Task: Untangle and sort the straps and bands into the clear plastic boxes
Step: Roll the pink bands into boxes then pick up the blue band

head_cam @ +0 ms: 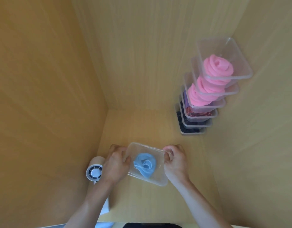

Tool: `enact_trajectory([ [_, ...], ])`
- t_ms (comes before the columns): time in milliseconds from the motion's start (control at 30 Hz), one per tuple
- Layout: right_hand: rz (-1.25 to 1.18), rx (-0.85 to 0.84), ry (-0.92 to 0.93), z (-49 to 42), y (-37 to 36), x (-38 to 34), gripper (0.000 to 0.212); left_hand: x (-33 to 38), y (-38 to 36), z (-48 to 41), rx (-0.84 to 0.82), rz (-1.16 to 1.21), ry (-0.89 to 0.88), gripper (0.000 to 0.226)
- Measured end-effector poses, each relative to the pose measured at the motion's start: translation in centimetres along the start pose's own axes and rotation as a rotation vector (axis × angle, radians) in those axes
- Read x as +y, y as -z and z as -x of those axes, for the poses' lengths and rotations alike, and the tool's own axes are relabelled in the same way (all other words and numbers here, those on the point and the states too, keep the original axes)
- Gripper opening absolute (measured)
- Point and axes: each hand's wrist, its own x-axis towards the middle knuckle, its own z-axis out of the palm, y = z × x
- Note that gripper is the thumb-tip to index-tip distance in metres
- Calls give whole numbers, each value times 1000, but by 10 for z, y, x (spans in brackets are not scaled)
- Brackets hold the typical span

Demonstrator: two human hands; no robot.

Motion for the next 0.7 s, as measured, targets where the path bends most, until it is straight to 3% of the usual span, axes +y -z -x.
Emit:
enact_trajectory([
  [100,28,29,48,5,-4,9,24,6,-3,-3,-46,-2,25,27],
  [300,-101,-10,53,7,-4,20,24,13,-12,10,-126,36,-33,70],
  [400,-69,-26,72,0,-3,24,27,15,-21,12,-149,-38,-50,69],
  [567,284,15,228,-1,-3,22,20,13,-40,13,-37,-243,-182,76],
  [633,465,15,283,5,-2,14,32,11,-43,13,-22,-255,-190,79],
  [700,526,-98,252,17,-3,4,59,9,-44,13,-24,-261,-199,79],
])
